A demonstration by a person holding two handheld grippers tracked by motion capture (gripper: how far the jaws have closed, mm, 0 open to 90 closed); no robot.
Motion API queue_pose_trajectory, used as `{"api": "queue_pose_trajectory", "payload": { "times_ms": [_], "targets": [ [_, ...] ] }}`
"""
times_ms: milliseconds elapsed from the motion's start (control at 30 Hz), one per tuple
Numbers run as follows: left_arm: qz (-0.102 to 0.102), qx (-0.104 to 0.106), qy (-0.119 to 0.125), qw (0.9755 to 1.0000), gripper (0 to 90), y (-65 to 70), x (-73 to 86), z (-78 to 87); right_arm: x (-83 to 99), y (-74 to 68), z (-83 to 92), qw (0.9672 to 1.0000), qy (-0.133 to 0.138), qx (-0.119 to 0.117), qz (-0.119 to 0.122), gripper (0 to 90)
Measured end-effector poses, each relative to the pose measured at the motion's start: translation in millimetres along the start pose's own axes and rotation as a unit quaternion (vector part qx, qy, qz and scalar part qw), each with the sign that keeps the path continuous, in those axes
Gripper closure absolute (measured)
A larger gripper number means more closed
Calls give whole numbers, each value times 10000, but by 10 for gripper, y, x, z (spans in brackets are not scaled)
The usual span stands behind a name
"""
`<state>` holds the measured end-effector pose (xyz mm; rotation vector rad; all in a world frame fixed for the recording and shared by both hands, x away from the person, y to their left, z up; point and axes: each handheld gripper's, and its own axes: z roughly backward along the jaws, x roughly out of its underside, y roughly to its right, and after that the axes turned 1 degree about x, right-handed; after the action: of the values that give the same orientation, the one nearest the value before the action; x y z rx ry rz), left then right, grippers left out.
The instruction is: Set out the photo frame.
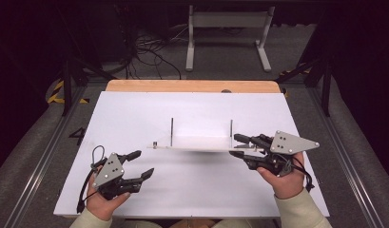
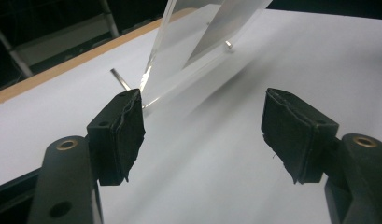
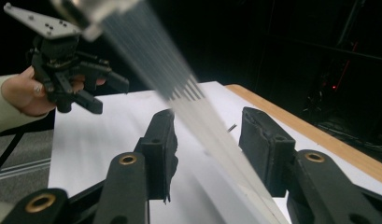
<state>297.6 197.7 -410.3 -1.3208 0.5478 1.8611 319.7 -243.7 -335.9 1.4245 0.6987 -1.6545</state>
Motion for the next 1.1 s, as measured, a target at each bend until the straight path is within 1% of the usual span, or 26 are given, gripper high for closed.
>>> {"api": "queue_pose_trajectory", "payload": {
  "times_ms": [33,100,200,233,267,300,367,400,433,467,533,633,733,767,900,933,1100],
  "targets": [
    [44,-33,-59,10000,303,-17,25,-1,-7,18,-9,10000,38,17,-44,542],
    [99,-97,-101,9999,301,-43,66,-12,-24,59,-26,9998,130,117,-53,533],
    [194,-205,-276,9992,299,-86,125,-26,-55,122,-54,9995,209,214,-77,530],
    [194,-205,-276,9992,299,-86,125,-26,-71,140,-60,9994,197,262,-69,530],
    [274,-260,-348,9987,299,-118,171,-33,-91,163,-72,9993,201,299,-56,530],
    [309,-291,-387,9984,299,-133,191,-32,-103,177,-78,9992,200,333,-51,531],
    [359,-347,-417,9979,299,-161,221,-21,-134,221,-99,9991,212,375,-48,532],
    [359,-347,-417,9979,299,-161,221,-21,-134,221,-99,9991,212,375,-48,532],
    [393,-359,-428,9977,299,-173,235,-10,-150,247,-111,9989,221,404,-29,532],
    [427,-411,-444,9973,299,-184,249,9,-184,304,-138,9986,224,478,-8,532],
    [438,-419,-443,9972,299,-188,255,18,-197,330,-152,9984,230,521,-3,531],
    [433,-446,-448,9971,299,-197,265,28,-229,419,-198,9976,244,649,-35,524],
    [446,-477,-487,9967,298,-209,278,25,-254,504,-243,9969,255,729,-150,515],
    [450,-482,-482,9967,298,-213,282,22,-261,535,-261,9966,254,768,-146,512],
    [474,-508,-518,9962,297,-234,296,25,-287,632,-321,9957,193,892,-181,508],
    [482,-507,-513,9962,297,-241,299,24,-295,661,-337,9954,190,927,-153,506],
    [535,-511,-547,9958,297,-257,315,20,-305,785,-404,9939,103,1078,-231,511]
  ]
}}
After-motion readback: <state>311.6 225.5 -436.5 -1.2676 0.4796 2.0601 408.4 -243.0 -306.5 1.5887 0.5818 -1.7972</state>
